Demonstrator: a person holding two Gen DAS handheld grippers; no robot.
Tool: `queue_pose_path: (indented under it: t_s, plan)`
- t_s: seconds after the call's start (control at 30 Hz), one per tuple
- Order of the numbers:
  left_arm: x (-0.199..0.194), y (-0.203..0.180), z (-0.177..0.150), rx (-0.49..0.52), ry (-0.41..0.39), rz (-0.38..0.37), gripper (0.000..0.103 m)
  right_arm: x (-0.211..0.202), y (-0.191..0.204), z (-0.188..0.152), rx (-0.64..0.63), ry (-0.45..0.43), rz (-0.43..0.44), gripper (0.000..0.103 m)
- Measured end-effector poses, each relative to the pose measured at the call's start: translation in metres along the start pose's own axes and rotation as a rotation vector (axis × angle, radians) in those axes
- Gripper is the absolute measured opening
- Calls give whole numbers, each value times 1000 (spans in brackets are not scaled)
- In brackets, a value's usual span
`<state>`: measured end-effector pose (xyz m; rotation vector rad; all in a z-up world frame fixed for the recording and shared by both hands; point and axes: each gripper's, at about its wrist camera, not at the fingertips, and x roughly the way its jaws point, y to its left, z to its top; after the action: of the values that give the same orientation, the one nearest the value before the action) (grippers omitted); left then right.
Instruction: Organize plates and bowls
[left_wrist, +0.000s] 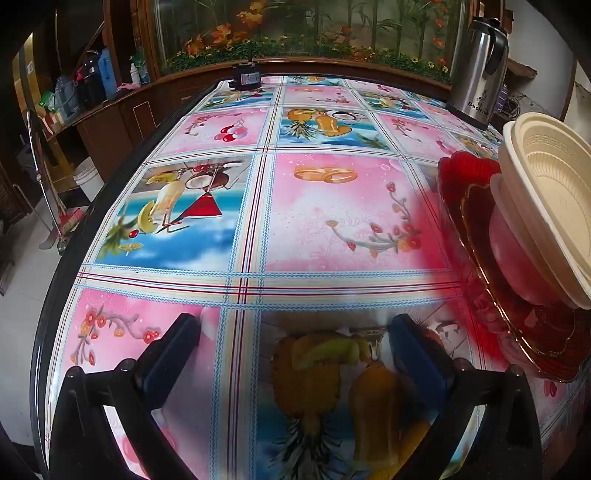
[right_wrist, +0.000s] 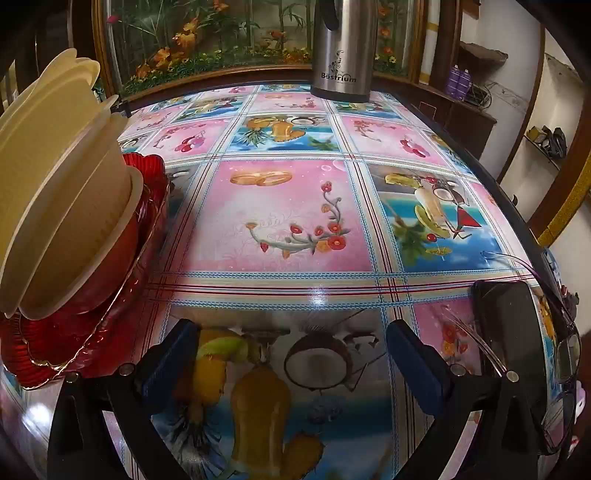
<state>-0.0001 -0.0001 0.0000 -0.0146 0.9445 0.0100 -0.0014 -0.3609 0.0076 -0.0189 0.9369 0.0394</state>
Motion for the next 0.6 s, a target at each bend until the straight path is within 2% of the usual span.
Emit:
queue_pose_path:
  t_s: [0.6]
  plan:
    - [0,0,0,-1,2,-1,103,0,-2,0,1,-4,1,102]
